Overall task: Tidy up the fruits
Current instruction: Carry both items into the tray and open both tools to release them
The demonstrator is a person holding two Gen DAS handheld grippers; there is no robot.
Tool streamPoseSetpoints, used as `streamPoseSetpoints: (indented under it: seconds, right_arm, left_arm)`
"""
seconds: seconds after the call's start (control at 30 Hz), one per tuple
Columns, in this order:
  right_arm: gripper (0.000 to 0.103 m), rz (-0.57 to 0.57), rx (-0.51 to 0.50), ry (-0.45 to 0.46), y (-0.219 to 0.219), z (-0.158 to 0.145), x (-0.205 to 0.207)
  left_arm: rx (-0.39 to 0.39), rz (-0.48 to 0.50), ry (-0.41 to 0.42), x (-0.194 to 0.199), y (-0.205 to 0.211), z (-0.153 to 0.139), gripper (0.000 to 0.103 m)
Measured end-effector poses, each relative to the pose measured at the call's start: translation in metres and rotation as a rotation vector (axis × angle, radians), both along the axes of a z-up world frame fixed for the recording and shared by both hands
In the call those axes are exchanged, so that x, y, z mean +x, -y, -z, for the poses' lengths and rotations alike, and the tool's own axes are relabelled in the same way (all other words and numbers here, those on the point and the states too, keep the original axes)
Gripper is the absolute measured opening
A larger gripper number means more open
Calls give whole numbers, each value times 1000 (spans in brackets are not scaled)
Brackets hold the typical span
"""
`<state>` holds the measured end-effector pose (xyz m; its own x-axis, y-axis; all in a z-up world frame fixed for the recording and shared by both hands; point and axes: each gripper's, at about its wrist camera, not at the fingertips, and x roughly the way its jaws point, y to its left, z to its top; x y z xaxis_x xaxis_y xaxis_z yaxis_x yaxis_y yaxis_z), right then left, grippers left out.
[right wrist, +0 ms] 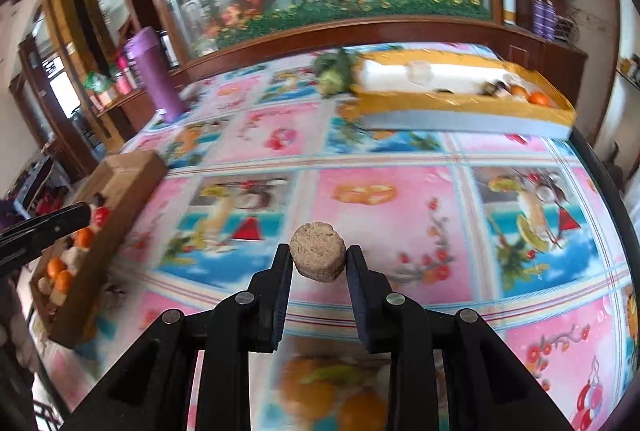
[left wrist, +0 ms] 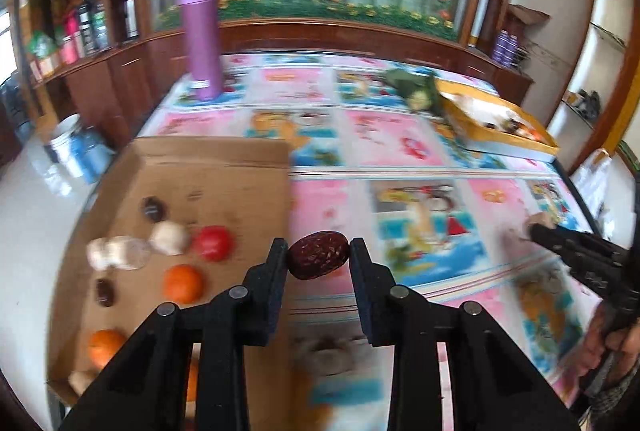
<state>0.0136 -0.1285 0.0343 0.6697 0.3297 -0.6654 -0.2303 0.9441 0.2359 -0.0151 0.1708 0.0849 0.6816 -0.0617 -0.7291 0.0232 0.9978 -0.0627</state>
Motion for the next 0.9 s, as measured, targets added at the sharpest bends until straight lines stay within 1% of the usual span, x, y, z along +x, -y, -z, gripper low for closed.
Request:
streamPoseSetpoints:
  seconds: [0.17,0.4,0.57,0.77,0.9]
  right_arm:
    - [30,-135,-5,36,-60,-29,-5]
    - [30,-321,-26,38,-157,-42,-2]
    - [30,-407,-52,31,-215,-34,2]
    - [30,-438,-64,-6,-253,-14,14]
    - [30,-443,-79,-26,-269,-5,19]
  left_arm:
    - [-12,-117,-22,-6,-54,5,30]
    - [-21,-212,-58,-6,-96,21,30]
    - [-14,-244,-71,-8,-112,27,30]
    - [-11,-265,-91,-5,-124,35,30]
    - [-26,-275,-105,-2,-127,39,30]
